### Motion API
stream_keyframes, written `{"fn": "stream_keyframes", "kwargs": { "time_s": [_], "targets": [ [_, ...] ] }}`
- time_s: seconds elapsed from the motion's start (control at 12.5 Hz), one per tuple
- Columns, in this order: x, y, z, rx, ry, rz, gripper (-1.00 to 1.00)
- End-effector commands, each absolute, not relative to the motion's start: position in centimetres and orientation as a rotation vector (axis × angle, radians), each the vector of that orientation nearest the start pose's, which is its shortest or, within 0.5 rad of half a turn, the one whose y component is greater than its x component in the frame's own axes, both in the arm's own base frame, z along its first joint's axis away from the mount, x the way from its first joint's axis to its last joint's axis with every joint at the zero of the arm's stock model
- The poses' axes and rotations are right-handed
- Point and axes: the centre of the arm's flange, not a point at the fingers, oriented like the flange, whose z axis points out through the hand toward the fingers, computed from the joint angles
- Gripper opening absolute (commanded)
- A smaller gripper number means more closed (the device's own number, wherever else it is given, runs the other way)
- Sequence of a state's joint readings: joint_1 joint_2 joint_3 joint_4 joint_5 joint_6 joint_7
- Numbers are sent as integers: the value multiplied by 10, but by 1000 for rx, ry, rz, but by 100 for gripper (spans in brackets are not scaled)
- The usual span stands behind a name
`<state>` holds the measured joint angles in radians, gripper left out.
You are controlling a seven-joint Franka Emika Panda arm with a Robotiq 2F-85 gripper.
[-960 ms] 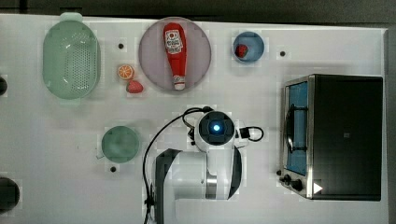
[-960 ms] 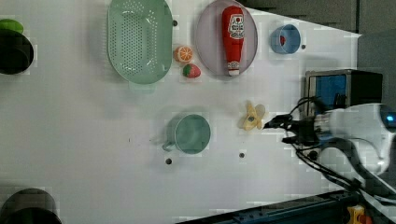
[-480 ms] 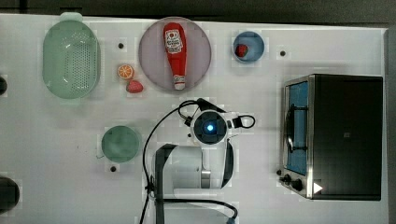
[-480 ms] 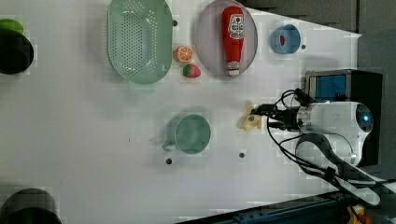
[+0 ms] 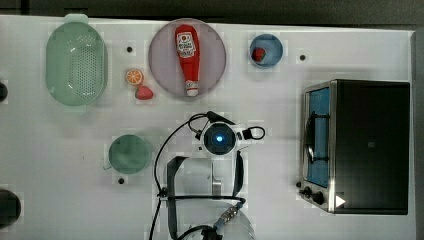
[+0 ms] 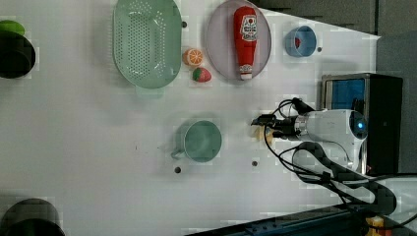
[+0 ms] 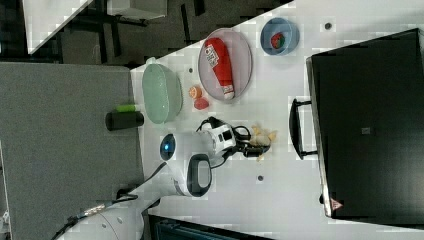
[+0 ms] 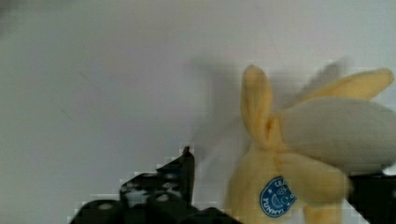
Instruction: Pick Banana and place it in mug.
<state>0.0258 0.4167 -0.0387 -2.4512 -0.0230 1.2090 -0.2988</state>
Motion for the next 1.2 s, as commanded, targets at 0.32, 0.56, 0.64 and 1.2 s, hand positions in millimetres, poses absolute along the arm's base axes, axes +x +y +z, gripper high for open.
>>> {"fn": "stream_keyframes", "kwargs": {
  "time_s": [0.32,0.56,0.64,1.2],
  "targets": [
    [472,-5,146,-3095,702,56,-34],
    [478,-7,159,-3088,710,14,-34],
    [483,-9,174,-3080,714,-29,-34],
    [482,-21,374,-3072,769,55,-34]
  ]
}}
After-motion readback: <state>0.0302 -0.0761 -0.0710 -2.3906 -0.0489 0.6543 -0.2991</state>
